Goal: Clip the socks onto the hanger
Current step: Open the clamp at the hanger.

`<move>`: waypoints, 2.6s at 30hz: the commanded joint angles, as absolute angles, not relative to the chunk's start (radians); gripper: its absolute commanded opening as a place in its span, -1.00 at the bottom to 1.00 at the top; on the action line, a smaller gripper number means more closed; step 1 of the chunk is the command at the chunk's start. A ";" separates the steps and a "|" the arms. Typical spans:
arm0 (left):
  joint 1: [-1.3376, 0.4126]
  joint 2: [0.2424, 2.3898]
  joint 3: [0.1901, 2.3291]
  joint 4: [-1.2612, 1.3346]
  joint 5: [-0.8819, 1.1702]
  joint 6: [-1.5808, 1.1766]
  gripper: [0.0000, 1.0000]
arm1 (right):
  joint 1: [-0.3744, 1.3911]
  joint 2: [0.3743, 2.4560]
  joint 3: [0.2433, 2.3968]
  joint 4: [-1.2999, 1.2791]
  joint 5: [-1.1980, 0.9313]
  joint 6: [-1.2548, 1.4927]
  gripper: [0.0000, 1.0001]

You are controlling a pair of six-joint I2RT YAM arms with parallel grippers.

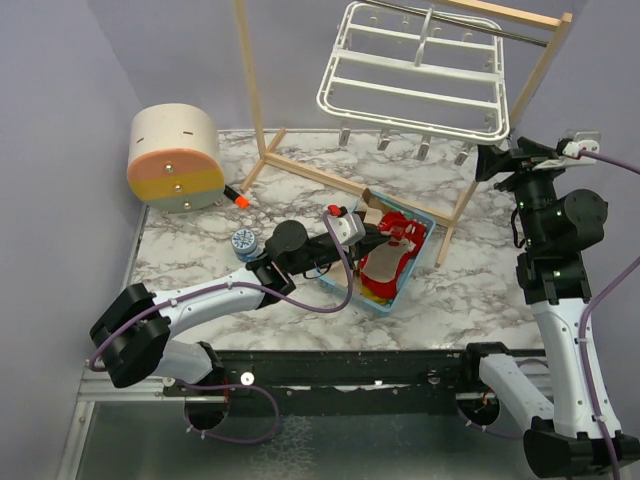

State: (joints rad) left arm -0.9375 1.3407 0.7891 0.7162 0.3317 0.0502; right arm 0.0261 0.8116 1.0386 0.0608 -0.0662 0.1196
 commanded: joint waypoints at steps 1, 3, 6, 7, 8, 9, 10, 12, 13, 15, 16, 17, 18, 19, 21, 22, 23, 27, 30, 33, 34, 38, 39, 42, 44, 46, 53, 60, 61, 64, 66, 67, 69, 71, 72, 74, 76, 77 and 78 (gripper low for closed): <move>-0.942 1.318 0.781 0.738 0.333 0.061 -1.00 | 0.031 0.831 1.040 0.115 -0.098 0.098 0.57; -0.942 1.319 0.781 0.738 0.334 0.063 -1.00 | 0.031 0.841 1.044 0.122 -0.099 0.096 0.54; -0.942 1.321 0.779 0.738 0.334 0.064 -1.00 | 0.031 0.850 1.047 0.131 -0.108 0.102 0.49; -0.942 1.321 0.779 0.738 0.334 0.066 -1.00 | 0.031 0.852 1.048 0.135 -0.109 0.103 0.48; -0.942 1.321 0.779 0.738 0.334 0.066 -1.00 | 0.031 0.854 1.048 0.137 -0.109 0.104 0.46; -0.942 1.321 0.779 0.738 0.334 0.068 -1.00 | 0.030 0.856 1.048 0.140 -0.109 0.105 0.44; -0.942 1.321 0.778 0.738 0.334 0.069 -1.00 | 0.031 0.858 1.050 0.142 -0.110 0.106 0.43; -0.942 1.321 0.778 0.738 0.334 0.069 -1.00 | 0.031 0.862 1.051 0.143 -0.113 0.107 0.42; -0.942 1.321 0.779 0.738 0.334 0.069 -1.00 | 0.031 0.862 1.051 0.144 -0.115 0.107 0.41; -0.942 1.321 0.779 0.738 0.334 0.069 -1.00 | 0.031 0.865 1.054 0.145 -0.115 0.106 0.40; -0.942 1.321 0.779 0.738 0.334 0.069 -1.00 | 0.031 0.867 1.057 0.144 -0.115 0.106 0.40; -0.942 1.321 0.779 0.738 0.336 0.069 -1.00 | 0.031 0.869 1.059 0.142 -0.114 0.106 0.39; -0.942 1.321 0.779 0.738 0.336 0.069 -1.00 | 0.031 0.872 1.061 0.142 -0.114 0.106 0.38; -0.942 1.322 0.779 0.738 0.336 0.069 -1.00 | 0.031 0.873 1.063 0.143 -0.115 0.106 0.37; -0.942 1.321 0.779 0.738 0.337 0.069 -1.00 | 0.031 0.877 1.069 0.142 -0.116 0.106 0.35; -0.942 1.321 0.779 0.738 0.337 0.066 -1.00 | 0.031 0.879 1.072 0.142 -0.116 0.106 0.34; -0.942 1.321 0.779 0.738 0.338 0.066 -1.00 | 0.031 0.880 1.073 0.142 -0.118 0.106 0.33; -0.942 1.320 0.779 0.738 0.339 0.064 -1.00 | 0.030 0.885 1.081 0.142 -0.122 0.107 0.29; -0.942 1.319 0.779 0.738 0.339 0.065 -1.00 | 0.031 0.886 1.086 0.141 -0.124 0.107 0.26; -0.943 1.320 0.779 0.738 0.339 0.064 -1.00 | 0.031 0.888 1.093 0.139 -0.125 0.109 0.24; -0.942 1.320 0.779 0.738 0.339 0.063 -1.00 | 0.031 0.890 1.094 0.139 -0.126 0.109 0.23; -0.942 1.319 0.779 0.738 0.339 0.064 -1.00 | 0.031 0.893 1.098 0.137 -0.130 0.112 0.18; -0.942 1.319 0.778 0.738 0.339 0.063 -1.00 | 0.031 0.894 1.100 0.138 -0.130 0.112 0.17; -0.942 1.317 0.778 0.738 0.339 0.064 -1.00 | 0.031 0.897 1.102 0.136 -0.132 0.112 0.12; -0.942 1.317 0.778 0.738 0.338 0.065 -1.00 | 0.031 0.897 1.105 0.136 -0.132 0.113 0.10; -0.942 1.316 0.778 0.738 0.339 0.065 -1.00 | 0.031 0.900 1.106 0.134 -0.133 0.114 0.08; -0.942 1.313 0.776 0.738 0.339 0.066 -1.00 | 0.031 0.904 1.112 0.133 -0.134 0.113 0.00; -0.942 1.314 0.776 0.738 0.337 0.066 -1.00 | 0.031 0.905 1.112 0.133 -0.135 0.116 -0.11; -0.942 1.313 0.776 0.738 0.338 0.067 -1.00 | 0.031 0.905 1.114 0.133 -0.135 0.116 -0.12; -0.942 1.312 0.776 0.738 0.337 0.068 -1.00 | 0.031 0.907 1.114 0.132 -0.135 0.116 -0.22; -0.942 1.312 0.776 0.738 0.337 0.068 -1.00 | 0.031 0.907 1.114 0.131 -0.135 0.118 -0.27; -0.942 1.313 0.776 0.738 0.337 0.069 -1.00 | 0.031 0.907 1.115 0.130 -0.136 0.118 -0.29; -0.942 1.312 0.776 0.738 0.337 0.069 -1.00 | 0.031 0.907 1.115 0.128 -0.139 0.118 -0.36; -0.942 1.312 0.776 0.738 0.337 0.068 -1.00 | 0.031 0.908 1.116 0.129 -0.140 0.119 -0.45; -0.942 1.310 0.776 0.738 0.337 0.069 -1.00 | 0.031 0.908 1.117 0.128 -0.141 0.120 -0.49; -0.942 1.310 0.776 0.738 0.335 0.069 -1.00 | 0.031 0.909 1.118 0.128 -0.143 0.120 -0.56; -0.942 1.311 0.776 0.738 0.336 0.069 -1.00 | 0.031 0.909 1.121 0.125 -0.144 0.120 -0.64; -0.942 1.311 0.776 0.738 0.336 0.069 -1.00 | 0.031 0.910 1.123 0.124 -0.143 0.121 -0.69; -0.942 1.311 0.776 0.738 0.336 0.068 -1.00 | 0.031 0.910 1.123 0.124 -0.144 0.123 -0.74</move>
